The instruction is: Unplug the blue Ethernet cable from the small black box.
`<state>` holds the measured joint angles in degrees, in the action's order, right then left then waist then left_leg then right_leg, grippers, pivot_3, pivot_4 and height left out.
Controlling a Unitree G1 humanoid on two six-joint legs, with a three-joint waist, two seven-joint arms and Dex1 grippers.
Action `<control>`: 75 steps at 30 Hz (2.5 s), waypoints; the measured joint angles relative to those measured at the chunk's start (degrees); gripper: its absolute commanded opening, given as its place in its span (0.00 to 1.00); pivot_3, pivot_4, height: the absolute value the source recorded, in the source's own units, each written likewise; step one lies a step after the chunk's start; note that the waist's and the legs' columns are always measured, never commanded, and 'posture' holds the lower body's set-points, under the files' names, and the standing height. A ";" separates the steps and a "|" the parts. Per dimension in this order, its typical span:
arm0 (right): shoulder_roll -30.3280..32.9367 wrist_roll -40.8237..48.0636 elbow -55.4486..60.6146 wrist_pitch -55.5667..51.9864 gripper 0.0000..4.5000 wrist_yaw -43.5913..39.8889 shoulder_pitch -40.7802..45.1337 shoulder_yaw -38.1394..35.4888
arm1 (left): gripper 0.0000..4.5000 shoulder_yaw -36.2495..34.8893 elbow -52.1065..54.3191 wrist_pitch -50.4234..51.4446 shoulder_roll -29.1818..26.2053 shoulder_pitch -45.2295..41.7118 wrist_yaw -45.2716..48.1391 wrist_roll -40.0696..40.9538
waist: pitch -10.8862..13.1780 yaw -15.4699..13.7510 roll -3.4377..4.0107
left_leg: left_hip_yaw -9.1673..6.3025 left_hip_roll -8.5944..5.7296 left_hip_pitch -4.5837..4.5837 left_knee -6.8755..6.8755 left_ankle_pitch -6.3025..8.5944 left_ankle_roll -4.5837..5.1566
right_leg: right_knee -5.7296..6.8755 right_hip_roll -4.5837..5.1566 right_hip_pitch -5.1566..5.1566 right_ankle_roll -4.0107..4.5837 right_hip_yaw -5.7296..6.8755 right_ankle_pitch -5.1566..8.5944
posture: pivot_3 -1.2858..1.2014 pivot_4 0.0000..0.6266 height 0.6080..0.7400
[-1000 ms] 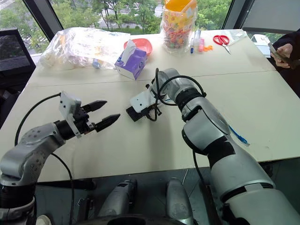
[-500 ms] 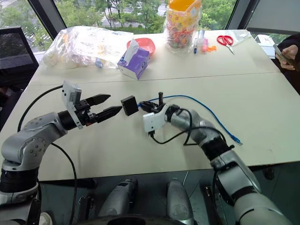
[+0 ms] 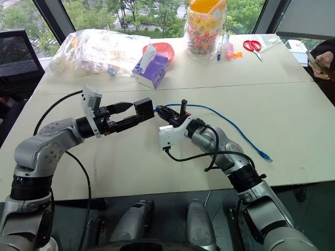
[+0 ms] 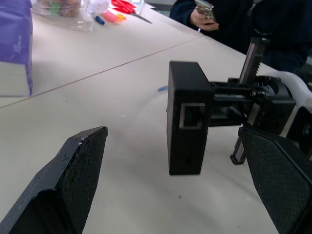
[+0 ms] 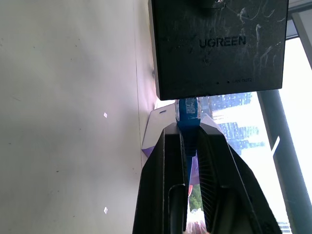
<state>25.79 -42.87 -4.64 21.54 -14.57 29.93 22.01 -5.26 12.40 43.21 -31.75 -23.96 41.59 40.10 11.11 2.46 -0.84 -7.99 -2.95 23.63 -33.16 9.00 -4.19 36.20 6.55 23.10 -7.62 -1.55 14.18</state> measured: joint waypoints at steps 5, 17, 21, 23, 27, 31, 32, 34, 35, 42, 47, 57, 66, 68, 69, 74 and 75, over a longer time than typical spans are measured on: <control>0.03 0.29 1.59 0.03 0.03 -0.49 -0.08 -0.01 | 1.00 1.28 -1.18 -0.38 1.01 -0.64 0.24 -1.34 | 0.01 -0.04 -0.01 | 0.00 0.00 0.00 0.00 0.00 0.00 | 0.00 0.00 0.00 0.00 0.00 0.00 | 0.52 0.24 0.91; 0.28 0.41 2.18 -0.02 0.00 -1.61 -0.10 -0.05 | 0.13 2.81 -2.51 -2.31 3.21 -1.57 2.27 -3.10 | 0.02 -0.09 -0.03 | 0.00 0.00 0.00 0.00 0.00 0.00 | -0.01 0.00 0.00 0.00 0.01 0.00 | 0.52 0.24 0.91; 0.52 0.97 2.18 0.06 0.00 -2.63 -0.08 -0.07 | 0.12 3.01 -2.58 -2.30 3.21 -1.53 2.41 -3.32 | 0.02 -0.06 -0.03 | 0.00 0.00 0.00 0.00 0.00 0.00 | -0.01 0.00 0.00 0.00 0.01 0.00 | 0.52 0.24 0.91; 0.79 1.56 2.18 0.22 0.00 -3.36 0.01 -0.07 | 0.12 3.20 -2.59 -2.28 3.06 -1.52 2.59 -3.37 | 0.02 -0.08 -0.03 | 0.00 0.00 0.00 0.00 0.00 0.00 | -0.01 0.01 -0.01 0.00 0.01 0.00 | 0.52 0.24 0.91; 2.05 3.18 2.18 1.82 0.39 -5.15 0.37 -0.06 | 0.12 3.25 -2.94 -2.28 2.09 -1.52 2.76 -3.68 | 0.02 -0.07 -0.04 | 0.00 0.00 0.00 0.00 0.00 0.00 | -0.01 0.01 0.00 0.00 0.01 0.00 | 0.52 0.24 0.91; 3.53 6.07 0.28 3.98 0.84 -8.85 3.21 0.17 | 0.12 2.49 -3.05 -2.17 0.77 -1.45 3.49 -3.54 | 0.04 0.05 -0.05 | 0.00 0.00 0.00 0.01 0.00 0.00 | -0.02 0.01 0.00 0.00 0.01 0.00 | 0.52 0.24 0.91; 3.99 8.44 -1.01 4.45 0.95 -11.18 4.46 0.20 | 0.12 2.24 -3.06 -2.18 0.52 -1.33 3.87 -3.39 | 0.04 0.03 -0.05 | 0.00 0.01 0.00 0.00 0.00 0.00 | -0.02 0.01 -0.01 0.00 0.01 0.00 | 0.52 0.24 0.91; 4.81 14.61 -4.78 4.27 0.98 -17.21 7.04 -0.18 | 0.12 1.92 -3.07 -2.18 -0.10 -0.97 4.80 -3.12 | 0.06 0.05 -0.08 | 0.00 0.01 0.00 0.00 0.00 0.00 | -0.04 0.01 -0.03 0.00 0.02 0.00 | 0.52 0.24 0.91; 4.92 19.21 -6.31 2.70 0.98 -21.58 8.04 -0.57 | 0.12 1.53 -3.10 -2.13 -0.34 -0.78 5.47 -2.73 | 0.09 0.04 -0.14 | 0.00 0.01 0.00 0.00 0.00 0.01 | -0.05 0.01 -0.04 0.00 0.03 0.00 | 0.52 0.24 0.91; 4.19 53.92 -6.67 -30.74 0.98 -50.98 14.69 -7.41 | 0.12 -0.82 -2.99 -1.26 -4.61 0.13 14.72 2.59 | 0.16 0.07 -0.16 | -0.04 0.04 0.06 0.03 0.02 0.03 | -0.06 0.01 0.02 -0.01 0.06 0.01 | 0.52 0.24 0.91; 2.84 66.87 -8.28 -52.21 0.98 -57.80 21.03 -11.72 | 0.12 -0.89 -2.98 -0.76 -5.87 -1.39 18.46 5.42 | 0.15 -0.02 -0.16 | -0.05 0.06 0.10 0.04 0.03 0.02 | -0.09 0.01 0.05 0.00 0.11 0.01 | 0.52 0.24 0.91; 1.91 72.02 -6.73 -64.41 0.59 -60.14 20.38 -11.67 | 0.12 -1.07 -3.88 -0.74 -6.16 -3.83 19.18 6.23 | 0.15 -0.04 -0.15 | -0.04 0.02 0.78 0.01 0.03 0.02 | -0.07 0.02 0.69 -0.27 0.12 -0.13 | 0.52 0.24 0.91; -0.59 74.74 -2.30 -70.31 0.59 -58.02 19.68 -11.64 | 0.12 -1.10 -4.45 -0.69 -5.79 -3.89 19.16 6.75 | 0.15 0.03 -0.15 | -0.04 0.03 0.77 0.00 0.02 0.02 | -0.05 0.02 0.69 -0.26 0.13 -0.13 | 0.52 0.24 0.91; -1.41 75.16 -2.26 -71.37 0.59 -57.24 19.69 -11.67 | 0.12 -1.09 -4.45 -0.25 -5.75 -3.88 19.18 6.77 | 0.15 0.01 -0.15 | -0.04 0.03 0.77 0.00 0.02 0.02 | -0.05 0.02 0.69 -0.26 0.13 -0.13 | 0.52 0.24 0.91; -1.71 75.23 -2.26 -71.61 0.59 -57.04 19.70 -11.68 | 0.12 -1.07 -4.45 -0.15 -5.75 -3.88 19.22 6.77 | 0.15 0.01 -0.16 | -0.04 0.03 0.77 0.00 0.02 0.02 | -0.05 0.02 0.69 -0.26 0.13 -0.13 | 0.52 0.24 0.91; -2.18 75.66 -2.27 -72.38 0.59 -56.54 19.88 -11.68 | 0.12 -0.92 -4.36 -0.13 -5.79 -3.81 19.44 6.72 | 0.15 0.03 -0.15 | -0.04 0.03 0.77 0.00 0.02 0.02 | -0.05 0.02 0.69 -0.26 0.13 -0.13 | 0.52 0.24 0.91; -2.19 75.67 -2.27 -72.38 0.59 -56.53 19.92 -11.68 | 0.12 -0.92 -4.30 -0.13 -5.80 -3.80 19.43 6.72 | 0.15 0.03 -0.15 | -0.04 0.03 0.77 0.00 0.02 0.02 | -0.05 0.02 0.69 -0.26 0.13 -0.13 | 0.52 0.24 0.91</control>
<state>23.61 32.80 -6.92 -50.84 -71.10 49.85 10.33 -6.17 8.11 43.08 -37.55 -27.76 61.03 46.82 11.26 2.49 -0.99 -8.03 -2.93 24.40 -33.16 9.02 -4.18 36.15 6.56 23.79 -7.88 -1.42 14.05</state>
